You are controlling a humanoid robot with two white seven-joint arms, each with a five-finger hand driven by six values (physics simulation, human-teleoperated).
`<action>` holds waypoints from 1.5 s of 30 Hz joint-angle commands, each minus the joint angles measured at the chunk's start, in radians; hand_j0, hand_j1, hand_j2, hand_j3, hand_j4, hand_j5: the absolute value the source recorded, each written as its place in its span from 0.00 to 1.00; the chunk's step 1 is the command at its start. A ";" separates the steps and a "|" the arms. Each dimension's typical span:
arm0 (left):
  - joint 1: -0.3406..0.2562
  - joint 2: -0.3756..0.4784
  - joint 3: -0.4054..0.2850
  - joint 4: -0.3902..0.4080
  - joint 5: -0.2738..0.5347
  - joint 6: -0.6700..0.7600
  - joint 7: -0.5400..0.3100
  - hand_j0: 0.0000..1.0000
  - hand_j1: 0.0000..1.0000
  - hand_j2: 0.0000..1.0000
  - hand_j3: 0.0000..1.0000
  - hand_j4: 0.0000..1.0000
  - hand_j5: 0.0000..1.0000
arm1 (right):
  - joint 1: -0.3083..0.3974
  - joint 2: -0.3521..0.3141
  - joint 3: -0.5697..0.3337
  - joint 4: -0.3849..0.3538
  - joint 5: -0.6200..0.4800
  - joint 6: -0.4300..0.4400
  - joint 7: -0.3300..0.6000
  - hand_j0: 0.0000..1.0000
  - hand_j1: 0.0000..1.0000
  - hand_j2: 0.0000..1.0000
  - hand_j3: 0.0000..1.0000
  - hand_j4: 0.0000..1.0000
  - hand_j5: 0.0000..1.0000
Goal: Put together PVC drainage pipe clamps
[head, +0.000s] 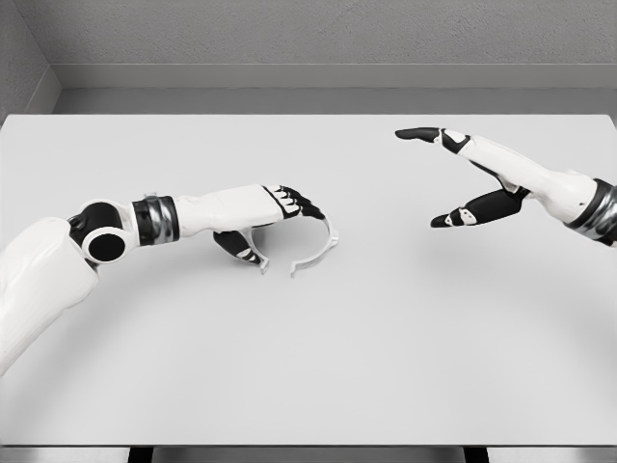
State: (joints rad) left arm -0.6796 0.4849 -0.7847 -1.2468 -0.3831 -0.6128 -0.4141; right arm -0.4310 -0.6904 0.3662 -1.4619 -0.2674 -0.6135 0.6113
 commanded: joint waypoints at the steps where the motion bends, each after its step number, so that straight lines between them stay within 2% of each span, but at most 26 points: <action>1: 0.000 -0.005 0.001 0.001 0.007 0.002 0.000 1.00 1.00 1.00 1.00 1.00 1.00 | 0.000 -0.003 -0.001 -0.002 -0.009 0.003 0.000 1.00 1.00 1.00 1.00 1.00 1.00; 4: 0.000 -0.006 0.001 0.003 0.007 0.002 0.001 1.00 1.00 1.00 1.00 1.00 1.00 | -0.014 -0.009 -0.009 0.005 -0.006 0.003 0.000 1.00 1.00 1.00 1.00 1.00 1.00; 6: -0.002 -0.011 -0.002 0.003 0.007 0.002 0.001 1.00 1.00 1.00 1.00 1.00 1.00 | -0.021 -0.055 -0.050 0.005 -0.006 0.003 0.000 1.00 1.00 1.00 1.00 1.00 1.00; 8: -0.003 -0.012 -0.004 0.003 0.006 0.002 0.000 1.00 1.00 1.00 1.00 1.00 1.00 | -0.061 -0.121 -0.053 0.006 -0.006 0.003 0.000 1.00 1.00 1.00 1.00 1.00 1.00; 9: -0.003 -0.012 -0.004 0.003 0.006 0.002 0.000 1.00 1.00 1.00 1.00 1.00 1.00 | -0.067 -0.126 -0.052 0.006 -0.003 0.003 0.000 1.00 1.00 1.00 1.00 1.00 1.00; 11: -0.003 -0.014 -0.004 0.003 0.006 0.002 0.000 1.00 1.00 1.00 1.00 1.00 1.00 | -0.060 -0.152 -0.050 0.006 0.019 0.003 0.000 1.00 1.00 1.00 1.00 1.00 1.00; 14: -0.003 -0.022 -0.005 0.003 0.006 0.002 0.000 1.00 1.00 1.00 1.00 1.00 1.00 | -0.038 -0.152 -0.043 0.006 0.106 0.003 0.000 1.00 1.00 1.00 1.00 1.00 1.00; 16: -0.005 -0.026 -0.013 0.003 0.006 0.002 0.001 1.00 1.00 1.00 1.00 1.00 1.00 | 0.008 -0.147 -0.044 0.002 0.134 0.003 0.000 1.00 1.00 1.00 1.00 1.00 1.00; 19: -0.005 -0.037 -0.014 0.003 0.007 0.002 0.000 1.00 1.00 1.00 1.00 1.00 1.00 | 0.011 -0.159 -0.047 0.000 0.145 0.003 0.000 1.00 1.00 1.00 1.00 1.00 1.00; 21: -0.005 -0.043 -0.014 0.003 0.007 0.002 0.001 1.00 1.00 1.00 1.00 1.00 1.00 | 0.023 -0.209 -0.055 -0.017 0.145 0.003 0.000 1.00 1.00 1.00 1.00 1.00 1.00; 24: -0.005 -0.043 -0.014 0.003 0.007 0.002 0.001 1.00 1.00 1.00 1.00 1.00 1.00 | 0.035 -0.210 -0.058 -0.021 0.145 0.003 0.000 1.00 1.00 1.00 1.00 1.00 1.00; 26: -0.006 -0.043 -0.014 0.003 0.007 0.002 0.001 1.00 1.00 1.00 1.00 1.00 1.00 | 0.041 -0.212 -0.090 -0.023 0.145 0.003 0.000 1.00 1.00 1.00 1.00 1.00 1.00; 30: -0.006 -0.043 -0.014 0.003 0.007 0.002 0.000 1.00 1.00 1.00 1.00 1.00 1.00 | 0.040 -0.209 -0.090 -0.044 0.143 0.003 0.000 1.00 1.00 1.00 1.00 1.00 1.00; 45: -0.009 -0.066 -0.014 0.003 0.007 0.002 0.001 1.00 1.00 1.00 1.00 1.00 1.00 | 0.057 -0.210 -0.089 -0.048 0.145 0.003 0.000 1.00 1.00 1.00 1.00 1.00 1.00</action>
State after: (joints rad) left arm -0.6888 0.4254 -0.8000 -1.2437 -0.3828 -0.6127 -0.4133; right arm -0.3743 -0.8986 0.2773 -1.5088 -0.1149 -0.6138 0.6113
